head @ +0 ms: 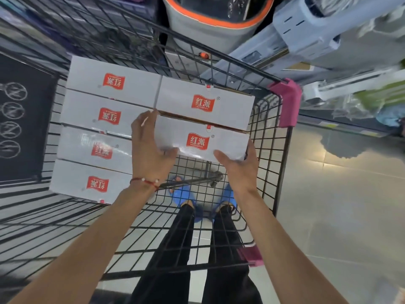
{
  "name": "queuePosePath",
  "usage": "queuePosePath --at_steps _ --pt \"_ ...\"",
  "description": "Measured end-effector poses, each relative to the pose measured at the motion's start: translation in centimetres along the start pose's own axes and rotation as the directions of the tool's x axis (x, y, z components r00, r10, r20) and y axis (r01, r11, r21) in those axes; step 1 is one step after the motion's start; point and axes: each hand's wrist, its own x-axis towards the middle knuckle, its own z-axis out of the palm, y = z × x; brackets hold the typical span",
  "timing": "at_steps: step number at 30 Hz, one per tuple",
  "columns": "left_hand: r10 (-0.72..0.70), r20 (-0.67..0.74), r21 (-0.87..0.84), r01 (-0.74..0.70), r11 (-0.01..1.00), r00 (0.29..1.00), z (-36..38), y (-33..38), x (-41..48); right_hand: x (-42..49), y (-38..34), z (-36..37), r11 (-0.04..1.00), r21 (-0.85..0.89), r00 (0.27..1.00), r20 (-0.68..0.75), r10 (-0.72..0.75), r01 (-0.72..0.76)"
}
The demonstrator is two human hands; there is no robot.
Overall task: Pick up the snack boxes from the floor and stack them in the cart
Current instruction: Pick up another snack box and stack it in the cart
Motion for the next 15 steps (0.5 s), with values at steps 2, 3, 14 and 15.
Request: queuePosePath --at_steps 2,3,14,15 --pt "0.115 0.068 0.239 -0.128 0.963 0.991 -0.1 -1.1 -0.4 0.1 0.1 0.1 1.0 0.008 1.0 -0.01 -0.002 0.003" --pt "0.147 0.147 0.34 -0.189 0.921 0.978 -0.1 -1.8 -0.5 0.1 0.1 0.2 1.0 0.002 1.0 -0.01 -0.006 0.006" --pt "0.296 0.342 0.487 -0.437 0.756 0.892 1.1 -3.4 2.1 1.2 0.9 -0.5 0.999 -0.015 0.994 0.101 0.043 -0.042" --pt "0.311 0.336 0.486 -0.446 0.751 0.889 1.2 -3.4 2.3 1.6 1.0 -0.8 0.997 0.003 0.986 0.143 0.082 -0.083"
